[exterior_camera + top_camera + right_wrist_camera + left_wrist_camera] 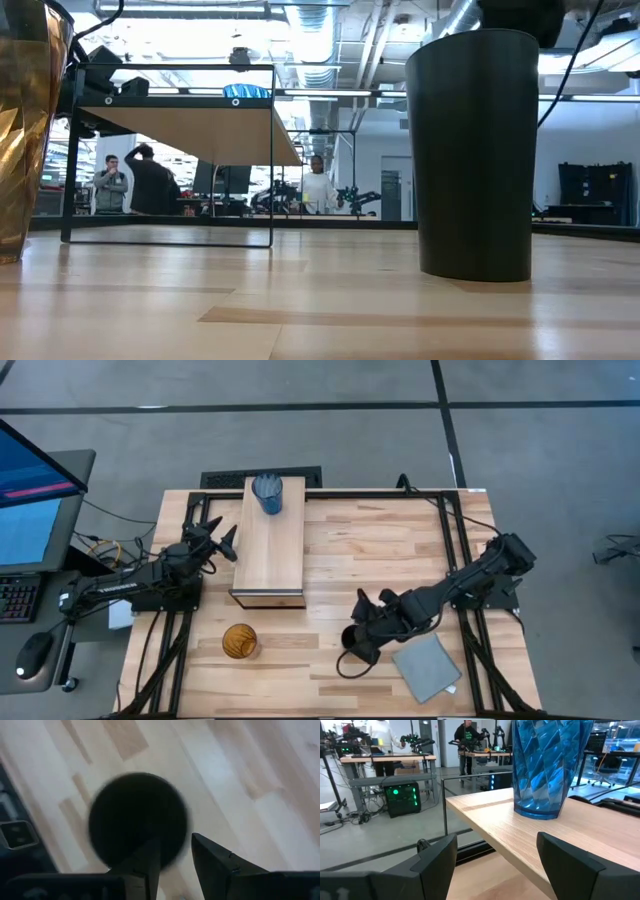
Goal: Stack small to large cups/mugs on shelf
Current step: Put the black cup on the shelf
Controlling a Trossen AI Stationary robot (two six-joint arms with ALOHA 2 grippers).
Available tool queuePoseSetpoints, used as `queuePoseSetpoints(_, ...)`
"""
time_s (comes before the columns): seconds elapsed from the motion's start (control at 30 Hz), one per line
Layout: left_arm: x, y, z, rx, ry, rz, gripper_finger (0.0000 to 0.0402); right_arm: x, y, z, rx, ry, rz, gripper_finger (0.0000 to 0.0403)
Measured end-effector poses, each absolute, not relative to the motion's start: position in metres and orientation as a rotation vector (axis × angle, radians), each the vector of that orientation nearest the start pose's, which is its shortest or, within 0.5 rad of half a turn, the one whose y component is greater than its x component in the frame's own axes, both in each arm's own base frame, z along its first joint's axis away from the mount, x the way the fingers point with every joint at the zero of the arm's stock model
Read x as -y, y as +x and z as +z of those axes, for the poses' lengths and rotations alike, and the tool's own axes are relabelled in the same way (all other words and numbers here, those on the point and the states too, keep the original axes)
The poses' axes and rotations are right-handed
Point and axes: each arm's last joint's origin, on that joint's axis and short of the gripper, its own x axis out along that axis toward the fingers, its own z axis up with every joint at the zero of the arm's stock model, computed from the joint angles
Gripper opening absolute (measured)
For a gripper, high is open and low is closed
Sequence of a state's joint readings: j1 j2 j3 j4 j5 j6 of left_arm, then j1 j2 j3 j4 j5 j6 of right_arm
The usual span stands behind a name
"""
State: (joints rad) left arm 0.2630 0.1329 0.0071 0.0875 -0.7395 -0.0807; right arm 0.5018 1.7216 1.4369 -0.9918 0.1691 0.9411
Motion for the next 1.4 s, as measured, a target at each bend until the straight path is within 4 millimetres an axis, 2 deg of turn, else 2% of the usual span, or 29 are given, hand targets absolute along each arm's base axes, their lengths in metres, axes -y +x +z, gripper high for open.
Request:
queuePoseSetpoints(0.1,-0.044,0.09,0.164,-0.001,-0.064,1.003,0.0265,-0.161,0.303,0.254,-1.226,0.386,-0.294,0.0132)
queuePoseSetpoints(1.0,-0.044,0.09,0.163,-0.007,-0.07,1.001,0.0265,-0.162,0.305,0.255,-1.212,0.388,-0.264,0.0132)
queuePoseSetpoints(1.17,-0.044,0.09,0.163,-0.007,-0.07,1.001,0.0265,-0.163,0.311,0.241,-1.256,0.381,-0.276,0.0132)
queuePoseSetpoints(1.4,-0.044,0.09,0.163,-0.016,-0.053,1.002,0.0265,-0.158,0.315,0.241,-1.257,0.36,-0.257,0.0132)
